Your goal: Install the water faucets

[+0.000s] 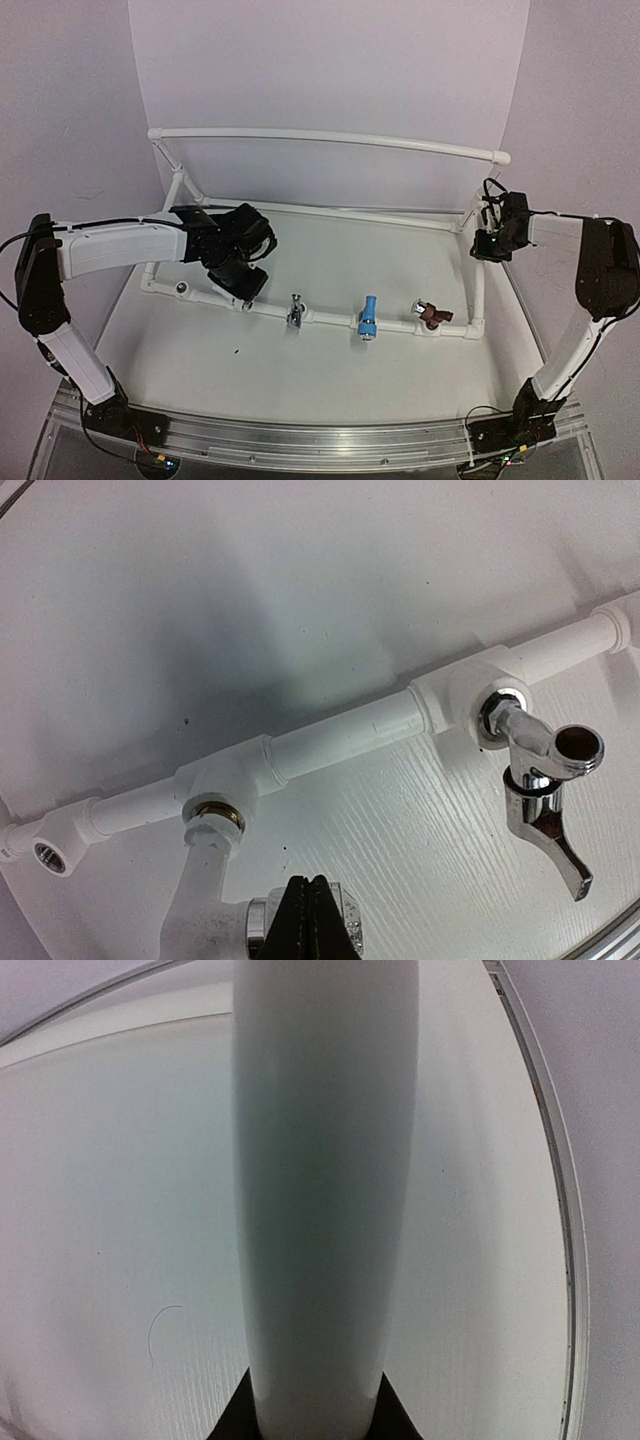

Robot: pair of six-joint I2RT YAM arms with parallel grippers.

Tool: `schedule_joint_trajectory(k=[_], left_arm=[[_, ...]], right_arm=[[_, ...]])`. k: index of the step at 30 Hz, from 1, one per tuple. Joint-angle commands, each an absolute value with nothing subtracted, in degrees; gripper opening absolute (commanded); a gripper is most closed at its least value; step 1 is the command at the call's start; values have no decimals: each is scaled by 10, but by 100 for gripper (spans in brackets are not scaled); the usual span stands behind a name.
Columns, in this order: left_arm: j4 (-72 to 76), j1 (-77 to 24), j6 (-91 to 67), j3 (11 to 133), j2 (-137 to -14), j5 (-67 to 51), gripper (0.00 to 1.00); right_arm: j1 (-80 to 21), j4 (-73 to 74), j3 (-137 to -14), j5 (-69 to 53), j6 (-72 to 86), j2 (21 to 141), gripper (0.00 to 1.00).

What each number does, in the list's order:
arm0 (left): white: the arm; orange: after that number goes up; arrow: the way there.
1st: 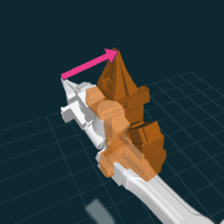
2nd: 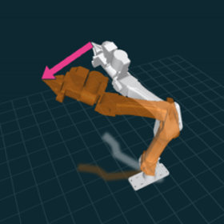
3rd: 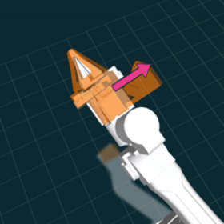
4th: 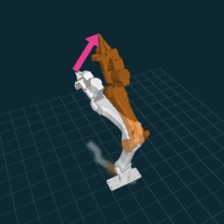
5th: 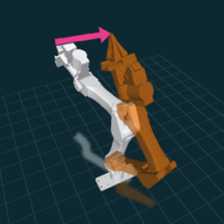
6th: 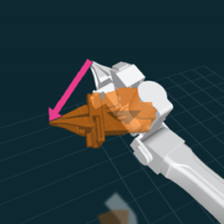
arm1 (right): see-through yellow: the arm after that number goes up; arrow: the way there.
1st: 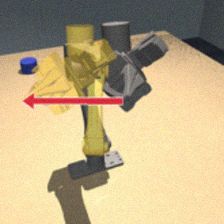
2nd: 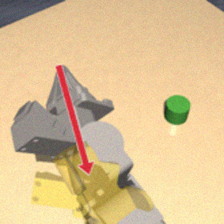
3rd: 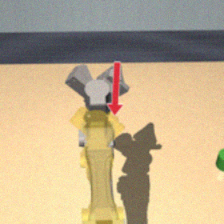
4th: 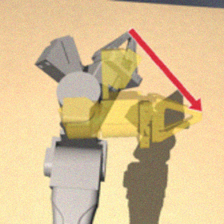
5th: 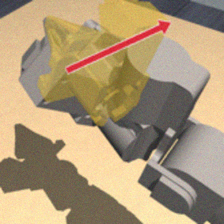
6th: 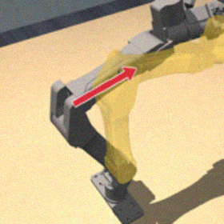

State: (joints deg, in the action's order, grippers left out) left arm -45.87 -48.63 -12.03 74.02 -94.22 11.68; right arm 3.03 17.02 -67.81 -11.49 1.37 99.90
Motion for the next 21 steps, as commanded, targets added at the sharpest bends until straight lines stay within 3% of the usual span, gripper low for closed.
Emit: schedule_joint_trajectory(k=[1,21], left_arm=[[-492,-498,-135,733,-929,121,0],[-533,-505,-196,636,-836,159,0]], right_arm=[[35,193,-681,-100,-50,1000,0],[39,193,-686,-99,-46,1006,0]])
